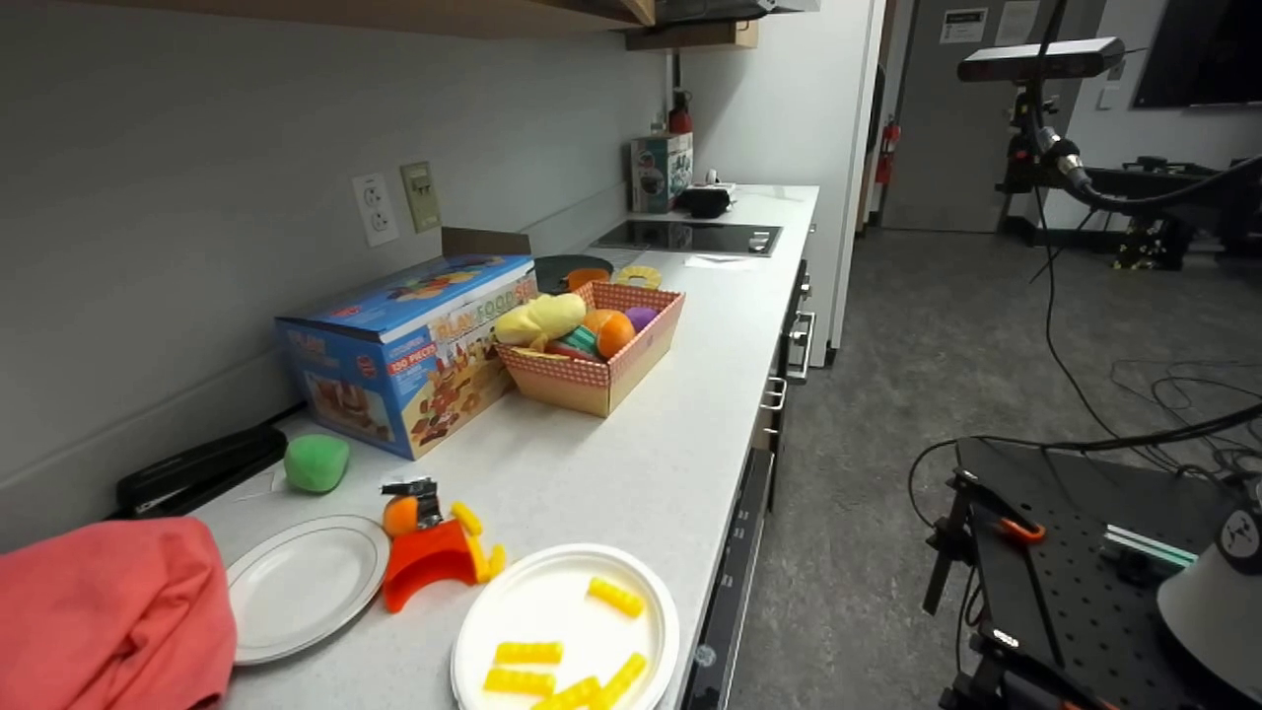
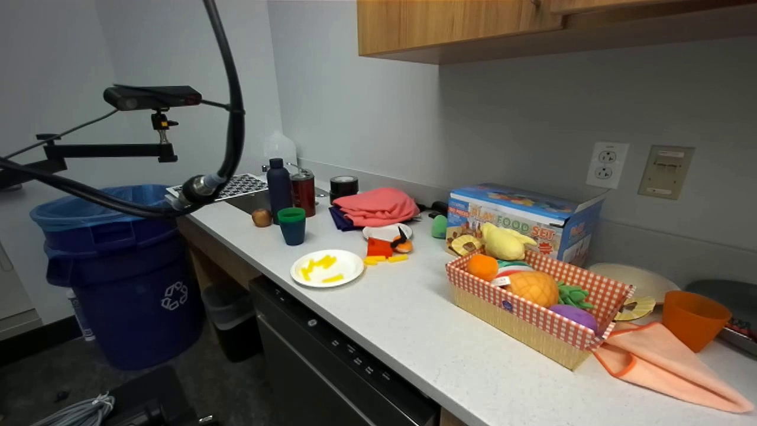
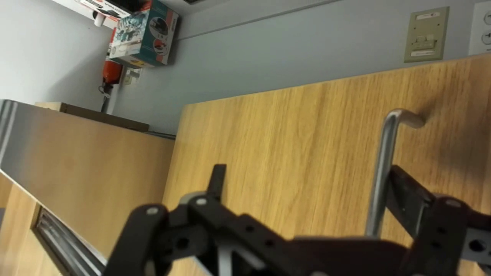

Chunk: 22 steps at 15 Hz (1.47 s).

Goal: Open the top right cabinet door

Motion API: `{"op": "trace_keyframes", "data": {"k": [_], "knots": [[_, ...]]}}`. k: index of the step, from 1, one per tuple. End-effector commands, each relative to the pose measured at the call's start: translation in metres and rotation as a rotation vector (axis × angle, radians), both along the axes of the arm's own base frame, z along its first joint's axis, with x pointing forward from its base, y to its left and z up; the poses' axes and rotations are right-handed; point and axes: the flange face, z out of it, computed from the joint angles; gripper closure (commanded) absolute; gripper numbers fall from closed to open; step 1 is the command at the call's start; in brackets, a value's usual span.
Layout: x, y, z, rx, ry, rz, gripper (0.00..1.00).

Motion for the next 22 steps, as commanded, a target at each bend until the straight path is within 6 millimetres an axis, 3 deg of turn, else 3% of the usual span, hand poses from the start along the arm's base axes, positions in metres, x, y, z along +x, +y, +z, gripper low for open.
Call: {"op": "trace_keyframes", "data": {"k": [1, 5, 10, 17, 22], "knots": [[-0.076, -0.032, 0.01, 0.021, 0.003, -0.123, 0.0], [-0.143, -0.05, 0.028, 0.033, -0.017, -0.228, 0.0], [-0.22, -0.066, 0.075, 0.039, -0.044, -0.341, 0.0], [-0.278, -0.031, 0.114, 0.16, 0.175, -0.201, 0.0], [-0.3, -0.012, 0.141, 0.319, 0.282, -0.01, 0.0]]}}
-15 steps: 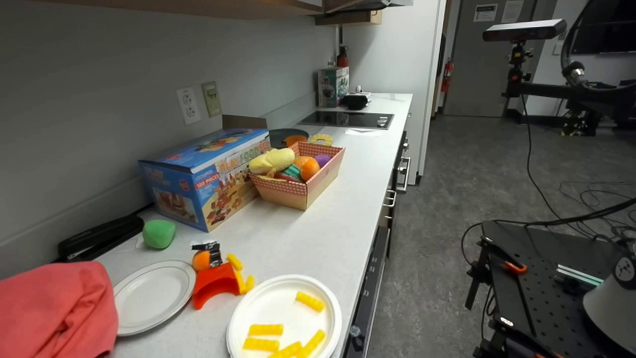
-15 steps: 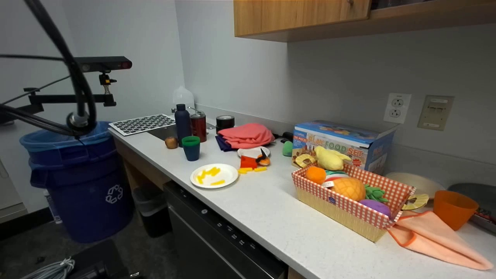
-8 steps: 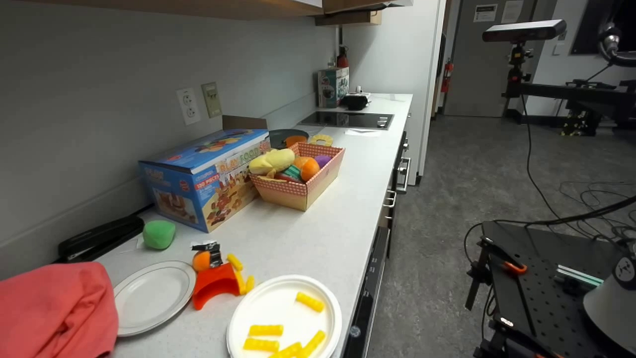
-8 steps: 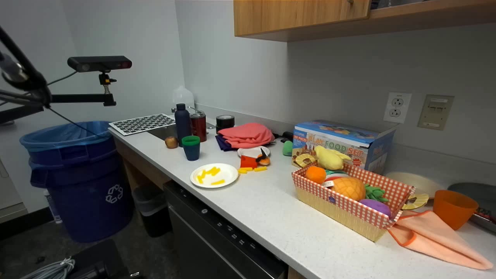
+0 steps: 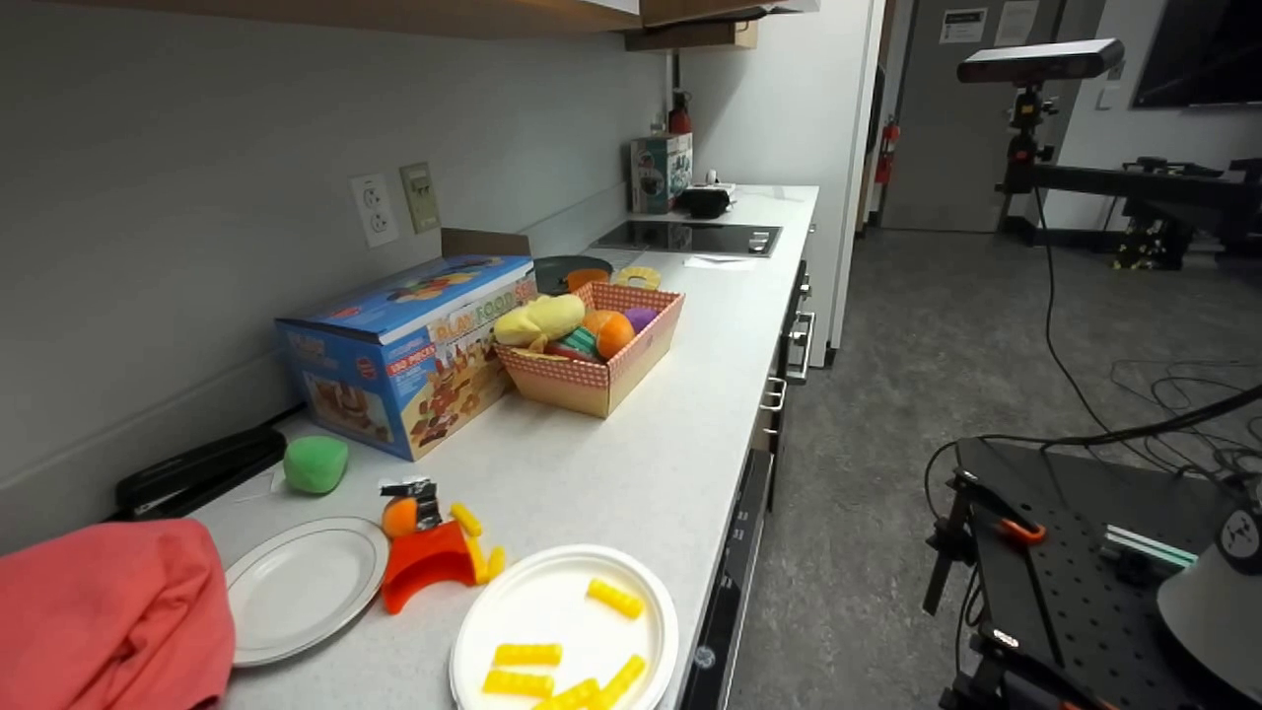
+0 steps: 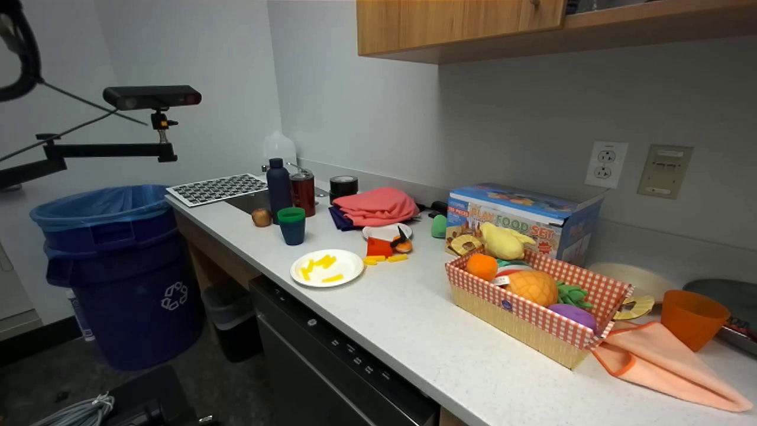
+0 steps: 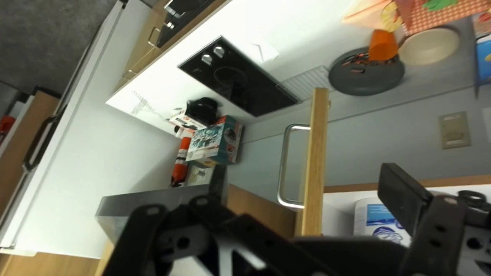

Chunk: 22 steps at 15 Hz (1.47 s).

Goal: Open the top right cabinet door

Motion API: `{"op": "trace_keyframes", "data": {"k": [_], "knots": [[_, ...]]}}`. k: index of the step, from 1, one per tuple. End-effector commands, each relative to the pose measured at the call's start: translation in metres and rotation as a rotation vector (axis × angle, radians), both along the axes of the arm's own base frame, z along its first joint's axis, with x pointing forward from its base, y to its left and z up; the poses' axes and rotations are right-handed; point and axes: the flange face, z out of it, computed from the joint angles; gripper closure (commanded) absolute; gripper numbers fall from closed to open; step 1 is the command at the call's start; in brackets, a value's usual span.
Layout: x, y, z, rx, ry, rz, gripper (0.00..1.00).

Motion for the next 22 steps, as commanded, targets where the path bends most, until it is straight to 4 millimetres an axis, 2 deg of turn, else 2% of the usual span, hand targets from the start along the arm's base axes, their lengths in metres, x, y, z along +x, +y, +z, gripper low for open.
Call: {"op": "trace_keyframes", "data": {"k": [1, 2, 3, 4, 5, 6, 8, 9, 16, 17, 19, 22], "knots": [[-0.016, 0.014, 0.023, 0.117, 0.05, 0.16, 0.0], [-0.018, 0.016, 0.027, 0.142, 0.062, 0.2, 0.0], [0.037, 0.021, -0.013, 0.166, 0.061, 0.231, 0.0], [0.049, 0.026, -0.017, 0.155, 0.043, 0.26, 0.0], [0.068, 0.028, -0.029, 0.125, 0.038, 0.235, 0.0], [0.029, 0.026, -0.007, 0.13, 0.04, 0.219, 0.0], [0.066, 0.027, -0.031, 0.128, 0.06, 0.234, 0.0], [0.075, 0.027, -0.036, 0.129, 0.067, 0.235, 0.0], [0.071, 0.027, -0.032, 0.123, 0.052, 0.236, 0.0], [0.067, 0.035, -0.026, 0.119, 0.045, 0.257, 0.0], [0.072, 0.046, -0.02, 0.101, 0.008, 0.298, 0.0], [0.093, 0.056, -0.008, 0.074, -0.066, 0.298, 0.0]]}}
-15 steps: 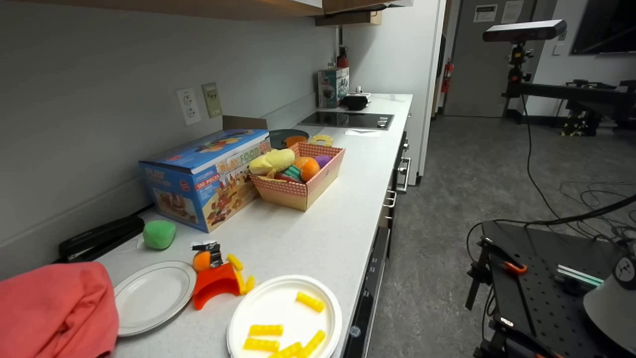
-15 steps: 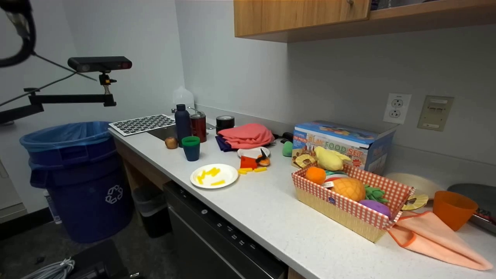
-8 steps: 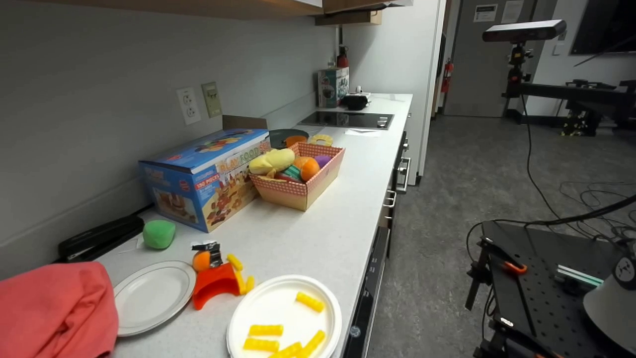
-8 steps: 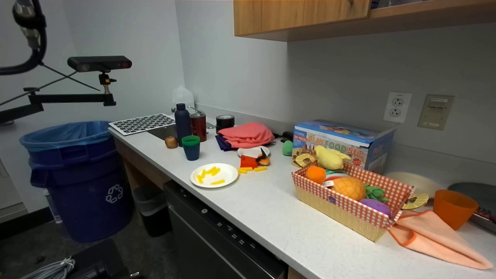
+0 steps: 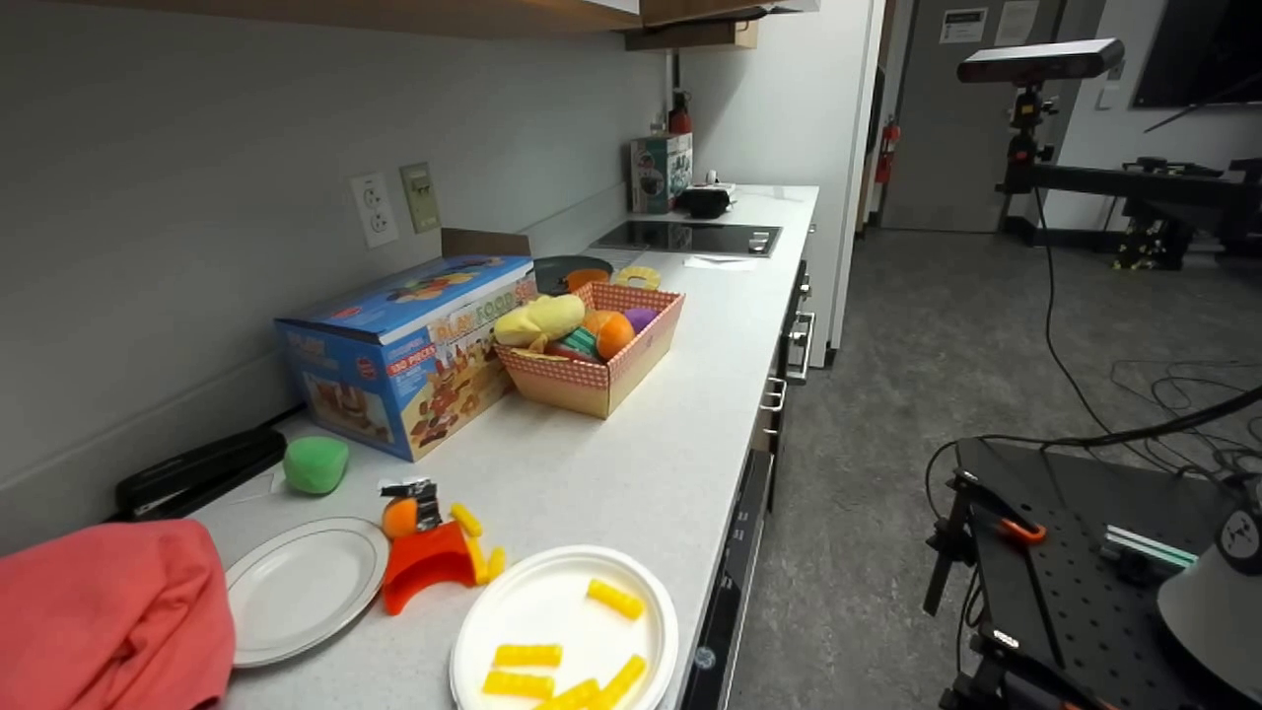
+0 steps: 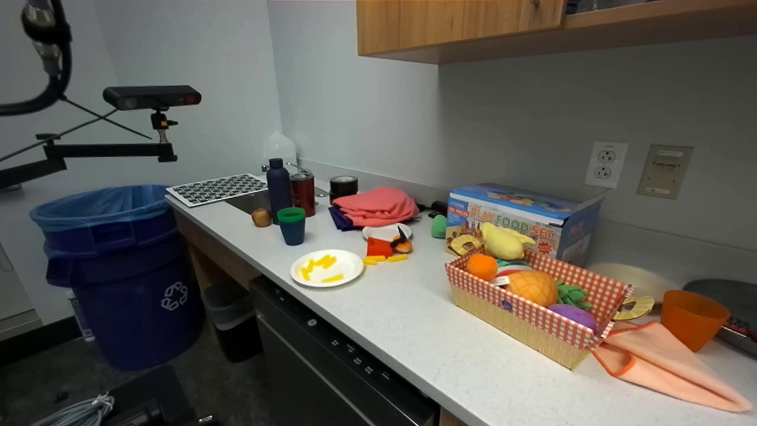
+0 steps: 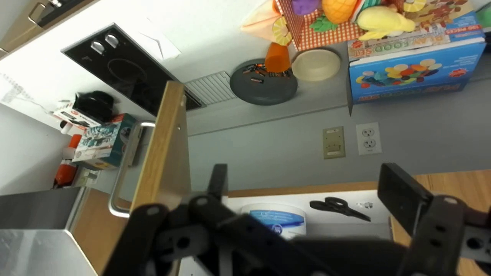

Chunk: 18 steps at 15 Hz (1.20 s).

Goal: Open the top right cabinet door

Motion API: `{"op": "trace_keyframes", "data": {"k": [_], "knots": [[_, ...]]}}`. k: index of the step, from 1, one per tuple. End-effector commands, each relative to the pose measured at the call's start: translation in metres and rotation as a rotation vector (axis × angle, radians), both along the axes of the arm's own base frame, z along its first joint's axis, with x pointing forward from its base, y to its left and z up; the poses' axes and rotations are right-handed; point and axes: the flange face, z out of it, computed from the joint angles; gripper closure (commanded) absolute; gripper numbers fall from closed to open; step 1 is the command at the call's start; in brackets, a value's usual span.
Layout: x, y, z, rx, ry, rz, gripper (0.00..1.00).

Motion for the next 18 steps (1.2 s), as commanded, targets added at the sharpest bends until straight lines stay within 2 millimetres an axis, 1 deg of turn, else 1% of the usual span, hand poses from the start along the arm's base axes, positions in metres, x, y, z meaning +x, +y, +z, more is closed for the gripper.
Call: {"op": "trace_keyframes", "data": {"k": [1, 3, 5, 8, 10, 13, 16, 18], "knots": [[0.023, 0.01, 0.018, -0.002, -0.1, 0.009, 0.0], [0.043, 0.008, 0.022, 0.004, -0.144, -0.011, 0.0], [0.066, -0.001, 0.02, 0.002, -0.187, -0.044, 0.0], [0.093, -0.022, 0.012, 0.005, -0.227, -0.08, 0.0], [0.106, -0.041, 0.005, 0.004, -0.233, -0.122, 0.0], [0.112, -0.064, -0.003, -0.012, -0.23, -0.204, 0.0], [0.112, -0.084, -0.004, -0.026, -0.228, -0.28, 0.0], [0.109, -0.095, -0.001, -0.035, -0.237, -0.329, 0.0]]}}
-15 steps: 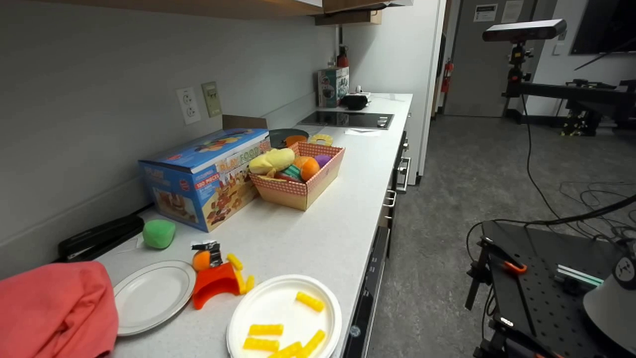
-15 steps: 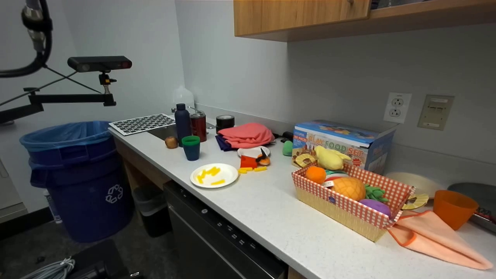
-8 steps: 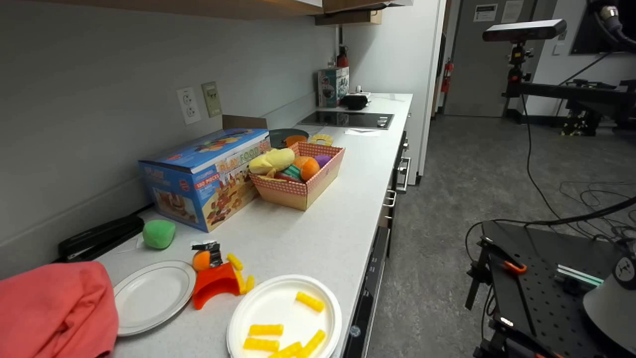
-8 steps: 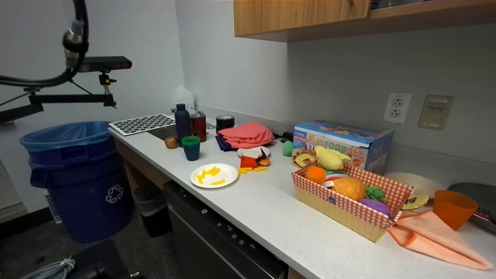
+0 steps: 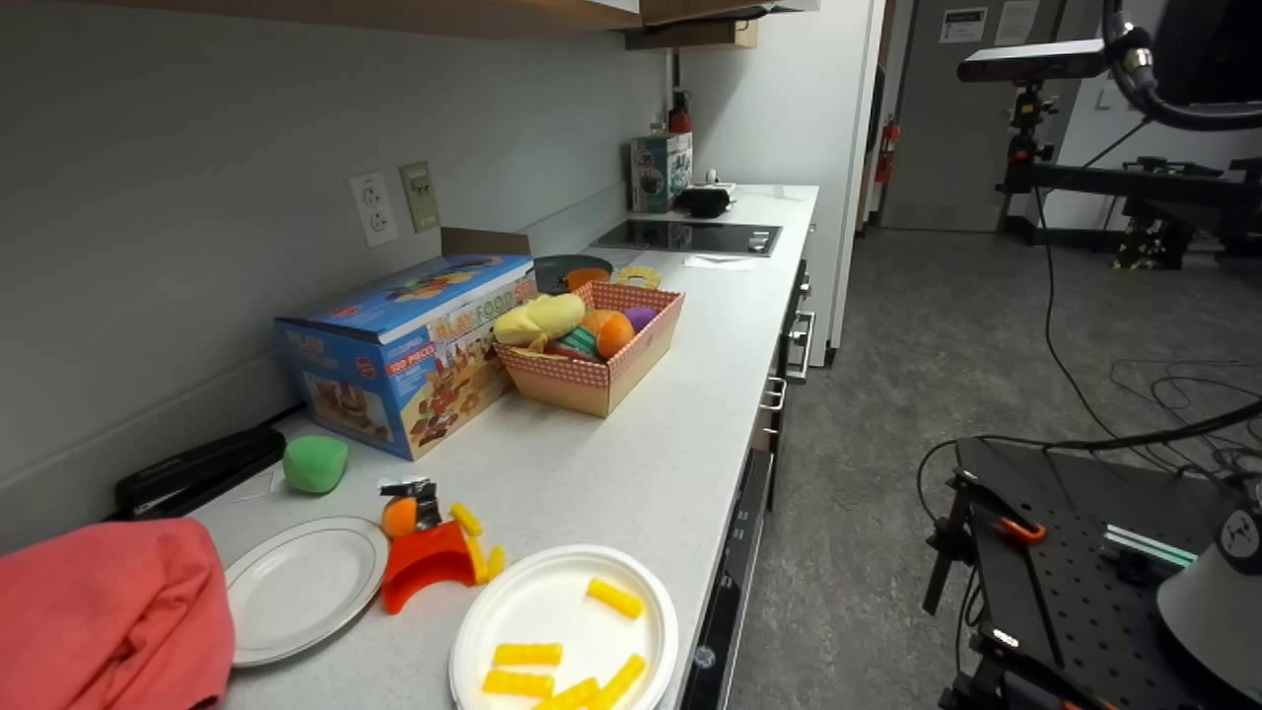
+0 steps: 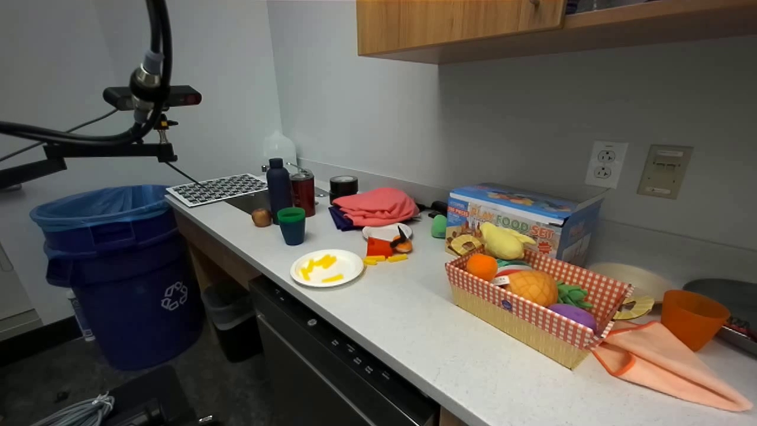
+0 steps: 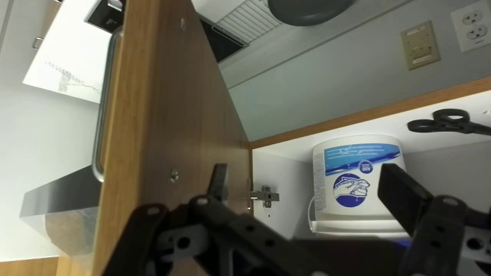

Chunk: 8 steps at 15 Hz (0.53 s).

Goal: Open the top right cabinet door

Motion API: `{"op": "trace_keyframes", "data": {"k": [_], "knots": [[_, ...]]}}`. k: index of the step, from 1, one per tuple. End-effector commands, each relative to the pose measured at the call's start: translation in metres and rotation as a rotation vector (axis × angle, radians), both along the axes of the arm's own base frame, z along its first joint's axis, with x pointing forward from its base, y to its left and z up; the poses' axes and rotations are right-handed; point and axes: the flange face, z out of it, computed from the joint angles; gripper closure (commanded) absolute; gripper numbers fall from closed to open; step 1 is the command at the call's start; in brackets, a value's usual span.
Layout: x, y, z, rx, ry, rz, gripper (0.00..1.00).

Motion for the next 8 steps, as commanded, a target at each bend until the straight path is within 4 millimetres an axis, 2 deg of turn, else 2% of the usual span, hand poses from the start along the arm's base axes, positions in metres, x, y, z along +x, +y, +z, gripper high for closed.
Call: {"op": "trace_keyframes", "data": {"k": [1, 3, 4, 5, 8], "knots": [[-0.001, -0.016, 0.013, -0.017, -0.029, -0.095, 0.0], [-0.004, -0.024, 0.016, -0.018, -0.037, -0.148, 0.0], [-0.006, -0.039, 0.011, -0.015, -0.039, -0.174, 0.0], [-0.008, -0.062, 0.003, -0.014, -0.039, -0.195, 0.0], [-0.016, -0.089, -0.006, -0.017, -0.037, -0.281, 0.0]]}}
